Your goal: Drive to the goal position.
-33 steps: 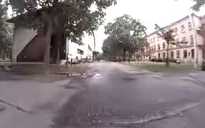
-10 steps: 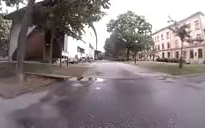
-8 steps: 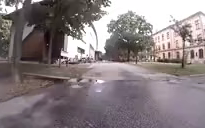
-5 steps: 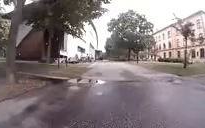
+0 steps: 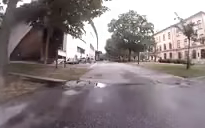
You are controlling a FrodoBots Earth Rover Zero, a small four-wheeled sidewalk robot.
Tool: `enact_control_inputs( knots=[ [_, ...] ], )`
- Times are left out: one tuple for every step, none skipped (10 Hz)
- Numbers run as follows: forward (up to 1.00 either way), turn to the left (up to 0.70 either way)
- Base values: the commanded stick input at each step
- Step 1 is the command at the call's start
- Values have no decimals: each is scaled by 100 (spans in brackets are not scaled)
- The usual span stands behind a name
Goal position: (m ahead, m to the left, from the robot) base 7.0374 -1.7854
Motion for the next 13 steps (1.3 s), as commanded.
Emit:
enact_control_inputs(
  knots=[
    [70,0],
    [70,0],
    [70,0],
    [70,0],
    [70,0],
    [70,0],
    [70,0],
    [70,0],
    [70,0],
    [70,0],
    [70,0],
    [70,0],
    [70,-1]
  ],
)
